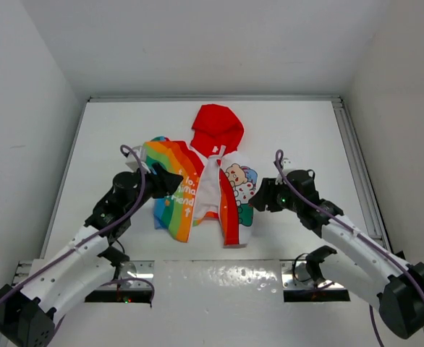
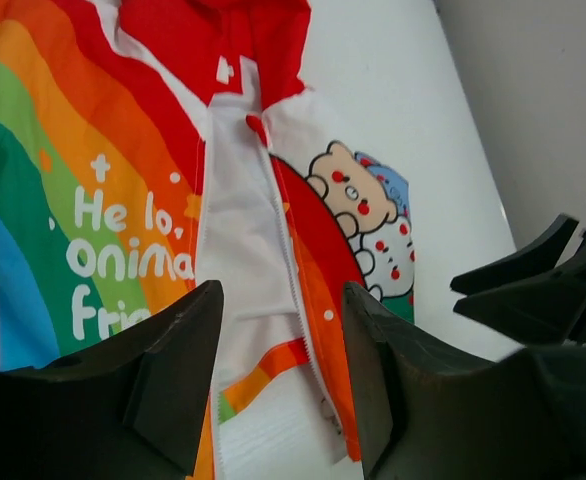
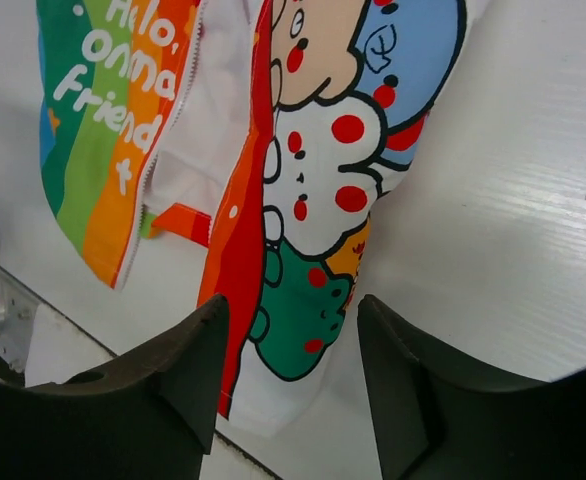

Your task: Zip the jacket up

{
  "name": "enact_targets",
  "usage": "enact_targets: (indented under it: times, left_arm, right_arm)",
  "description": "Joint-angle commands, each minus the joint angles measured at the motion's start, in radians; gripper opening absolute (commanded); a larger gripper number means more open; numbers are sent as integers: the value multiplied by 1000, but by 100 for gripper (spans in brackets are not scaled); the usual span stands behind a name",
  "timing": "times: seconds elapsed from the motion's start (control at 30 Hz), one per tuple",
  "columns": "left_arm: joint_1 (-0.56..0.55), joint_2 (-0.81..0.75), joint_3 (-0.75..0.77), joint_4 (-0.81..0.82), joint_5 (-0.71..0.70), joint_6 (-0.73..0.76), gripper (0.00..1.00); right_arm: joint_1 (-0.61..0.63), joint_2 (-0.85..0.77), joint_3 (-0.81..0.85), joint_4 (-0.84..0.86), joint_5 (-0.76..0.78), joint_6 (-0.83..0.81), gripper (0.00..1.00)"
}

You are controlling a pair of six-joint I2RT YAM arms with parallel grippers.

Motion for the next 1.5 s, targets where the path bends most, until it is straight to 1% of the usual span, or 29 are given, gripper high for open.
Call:
enact_targets:
  times: [0.0, 0.03, 0.07, 0.1, 0.13, 0.17, 0.2, 0.23, 0.27, 0.3, 0.33, 0.37, 0.4, 0.43, 0.47, 0.5, 0.53, 0.6, 0.67, 0.77, 0.83, 0.9, 0.93, 1.0, 1.1, 1.13, 1.27, 1.37, 1.47]
  left_arm:
    - [-7, 21, 32, -56, 58, 67, 48]
    - [-9, 33, 45, -82, 67, 72, 47]
    - [-9, 46, 55, -123, 88, 78, 43]
    - [-10, 43, 54, -125, 104, 98, 25]
    - [-15, 34, 43, -114, 117, 102, 18]
    - [-24, 21, 37, -110, 107, 106, 14]
    - [-60, 23, 48, -123, 95, 112, 6]
    - [-94, 30, 66, -192, 63, 116, 2]
    - [-138, 47, 83, -223, -51, 110, 0]
    - [-257, 58, 88, -241, -129, 98, 0]
    - [-324, 76, 97, -292, -214, 80, 0]
    - [-384, 136, 111, -327, -361, 31, 0]
    - [-495, 173, 162, -370, -425, 0, 0]
    - [-550, 210, 189, -478, -494, -44, 0]
    - [-597, 266, 218, -525, -605, -131, 0]
    - [-663, 283, 221, -559, -640, -167, 0]
    - [-683, 309, 218, -603, -660, -201, 0]
    - [-709, 336, 201, -619, -633, -238, 5]
    - [-751, 348, 186, -627, -629, -288, 10]
    - [-762, 386, 177, -597, -603, -299, 12]
    - [-765, 426, 184, -630, -622, -328, 14]
    - [-774, 445, 177, -628, -636, -341, 23]
    - [-774, 458, 155, -613, -639, -338, 29]
    - [-774, 494, 154, -591, -643, -335, 33]
    - [-774, 553, 154, -582, -645, -341, 35]
    - [-774, 566, 151, -576, -642, -341, 35]
    - [-774, 616, 138, -544, -631, -347, 36]
    - [-772, 635, 109, -483, -637, -341, 37]
    - [-771, 662, 103, -460, -649, -359, 35]
  right_arm:
    - [11, 6, 47, 17, -56, -15, 53]
    - [14, 1, 44, 19, -56, -14, 50]
    - [14, 1, 41, 17, -56, -14, 35]
    - [20, 1, 46, 8, -55, -20, 26]
    - [25, 6, 49, 0, -53, -23, 15]
    - [31, 8, 56, -10, -50, -21, 0]
    - [48, 12, 60, -9, -46, -20, 0]
    - [62, 18, 66, -7, -43, -20, 0]
    - [77, 38, 90, -15, -36, -27, 0]
    - [132, 50, 107, -24, 9, -33, 0]
    - [167, 64, 125, -36, 51, -41, 0]
    - [204, 90, 173, -79, 101, -62, 0]
    - [267, 100, 194, -101, 158, -70, 0]
    - [289, 104, 211, -118, 234, -75, 0]
    - [301, 101, 228, -142, 247, -81, 0]
    - [310, 92, 228, -153, 252, -79, 0]
    - [313, 78, 219, -159, 264, -75, 0]
    - [312, 34, 155, -140, 289, -52, 0]
    - [312, 37, 100, -123, 286, -38, 0]
    - [313, 57, 84, -115, 241, -30, 0]
    - [313, 44, 70, -98, 243, -27, 0]
    - [313, 29, 66, -93, 243, -30, 0]
    - [313, 26, 64, -95, 237, -33, 0]
    - [313, 34, 58, -89, 224, -23, 3]
    - [313, 49, 44, -57, 183, -18, 12]
    - [313, 57, 40, -55, 183, -15, 18]
    - [313, 58, 30, -35, 146, -7, 31]
    - [316, 60, 38, -34, 129, -12, 35]
    - [315, 63, 41, -29, 119, -7, 35]
